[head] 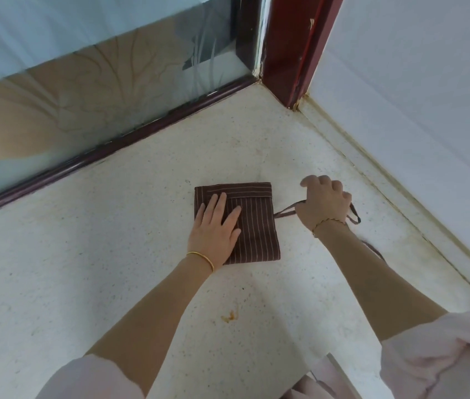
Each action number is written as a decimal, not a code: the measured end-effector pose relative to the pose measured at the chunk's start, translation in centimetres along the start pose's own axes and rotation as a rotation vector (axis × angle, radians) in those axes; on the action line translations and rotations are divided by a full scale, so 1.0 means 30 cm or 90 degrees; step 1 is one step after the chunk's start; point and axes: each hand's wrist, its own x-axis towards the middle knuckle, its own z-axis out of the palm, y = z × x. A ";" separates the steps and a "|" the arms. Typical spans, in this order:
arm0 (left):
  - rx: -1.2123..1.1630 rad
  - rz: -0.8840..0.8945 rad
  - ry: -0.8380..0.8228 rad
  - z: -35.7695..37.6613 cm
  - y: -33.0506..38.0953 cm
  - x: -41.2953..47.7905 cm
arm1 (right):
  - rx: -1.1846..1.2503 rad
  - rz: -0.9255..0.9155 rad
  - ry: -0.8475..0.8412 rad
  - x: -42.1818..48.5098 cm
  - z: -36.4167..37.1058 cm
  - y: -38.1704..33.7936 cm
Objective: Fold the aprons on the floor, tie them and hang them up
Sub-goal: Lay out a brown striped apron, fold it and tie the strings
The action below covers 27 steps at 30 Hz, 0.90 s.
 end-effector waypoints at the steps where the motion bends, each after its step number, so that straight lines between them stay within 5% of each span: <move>1: 0.006 -0.004 -0.004 0.016 -0.003 0.002 | 0.009 -0.047 0.083 -0.004 -0.005 -0.015; 4: 0.022 0.000 0.022 0.038 -0.005 -0.006 | 0.171 -0.206 0.074 -0.088 0.041 -0.137; 6: -0.001 0.002 0.053 0.054 -0.009 -0.005 | 0.145 -0.270 0.040 -0.155 0.170 -0.199; 14: -0.026 -0.012 0.042 0.080 -0.134 -0.047 | -0.064 -0.310 0.051 -0.163 0.333 -0.137; 17: 0.004 -0.050 0.043 0.053 -0.179 -0.053 | -0.027 -0.332 0.035 -0.153 0.301 -0.120; 20: -0.050 -0.117 0.090 -0.011 -0.220 -0.002 | 0.041 -0.304 0.133 -0.091 0.238 -0.123; 22: -0.112 -0.063 0.107 -0.060 -0.240 0.074 | 0.039 -0.311 0.153 -0.024 0.165 -0.162; 25: -0.203 0.014 -0.044 -0.145 -0.226 0.208 | 0.068 -0.284 -0.025 0.077 0.106 -0.222; 27: -0.180 0.006 -0.133 -0.171 -0.202 0.266 | 0.040 -0.201 -0.002 0.116 0.088 -0.238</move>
